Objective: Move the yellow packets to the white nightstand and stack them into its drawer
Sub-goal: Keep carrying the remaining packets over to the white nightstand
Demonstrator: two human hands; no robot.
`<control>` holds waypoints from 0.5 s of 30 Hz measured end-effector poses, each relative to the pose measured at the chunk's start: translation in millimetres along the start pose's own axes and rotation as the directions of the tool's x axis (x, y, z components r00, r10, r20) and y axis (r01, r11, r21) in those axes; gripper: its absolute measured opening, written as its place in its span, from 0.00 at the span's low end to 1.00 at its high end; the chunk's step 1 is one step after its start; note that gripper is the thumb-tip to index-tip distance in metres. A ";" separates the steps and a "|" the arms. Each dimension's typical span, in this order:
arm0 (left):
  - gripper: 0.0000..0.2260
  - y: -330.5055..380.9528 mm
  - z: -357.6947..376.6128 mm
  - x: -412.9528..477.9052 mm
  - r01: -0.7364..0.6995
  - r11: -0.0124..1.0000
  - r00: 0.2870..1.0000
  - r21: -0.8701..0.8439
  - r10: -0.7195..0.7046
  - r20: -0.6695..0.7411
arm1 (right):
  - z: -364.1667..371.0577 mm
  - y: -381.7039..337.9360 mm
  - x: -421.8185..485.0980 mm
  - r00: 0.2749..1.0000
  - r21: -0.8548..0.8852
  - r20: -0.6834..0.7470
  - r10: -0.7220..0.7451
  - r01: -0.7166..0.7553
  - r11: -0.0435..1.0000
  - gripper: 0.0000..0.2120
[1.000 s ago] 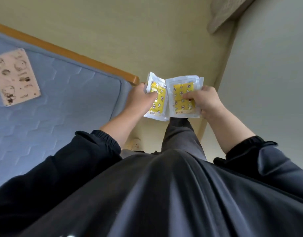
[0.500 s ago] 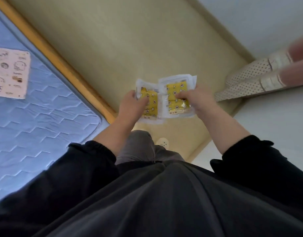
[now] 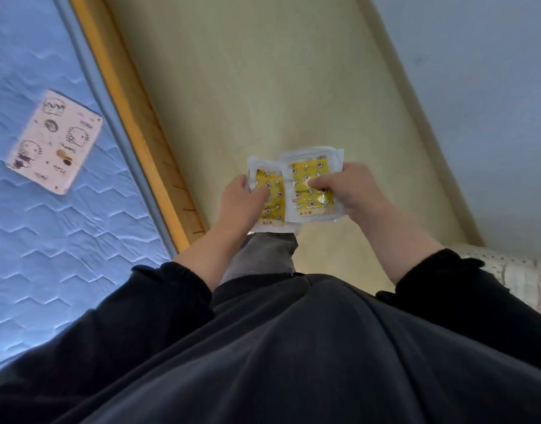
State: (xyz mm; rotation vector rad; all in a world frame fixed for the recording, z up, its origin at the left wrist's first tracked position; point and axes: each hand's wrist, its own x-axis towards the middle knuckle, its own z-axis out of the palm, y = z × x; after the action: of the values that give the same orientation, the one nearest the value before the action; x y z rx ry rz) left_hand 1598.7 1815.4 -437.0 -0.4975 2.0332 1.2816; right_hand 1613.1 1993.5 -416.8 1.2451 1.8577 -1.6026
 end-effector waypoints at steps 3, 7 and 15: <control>0.14 44.9 -9.0 35.9 -0.004 0.999 1.000 -0.033 0.003 -0.023 | 1.0 -58.1 34.5 1.000 -0.017 0.005 -0.021 0.022 1.000 0.09; 0.17 99.8 -22.8 80.5 -0.005 0.995 0.998 -0.100 -0.002 -0.064 | 0.3 -126.9 68.8 0.999 -0.043 0.019 -0.051 0.052 0.998 0.09; 0.07 214.9 -48.5 191.5 -0.022 0.975 0.986 -0.221 -0.016 -0.166 | 11.8 -263.8 177.7 0.987 -0.055 0.086 -0.134 0.139 0.989 0.08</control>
State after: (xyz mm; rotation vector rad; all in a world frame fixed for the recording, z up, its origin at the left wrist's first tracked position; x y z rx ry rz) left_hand 1313.0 1873.7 -422.3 -0.7272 2.0346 1.5237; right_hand 1302.2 2060.2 -401.5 1.0302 1.9613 -1.6281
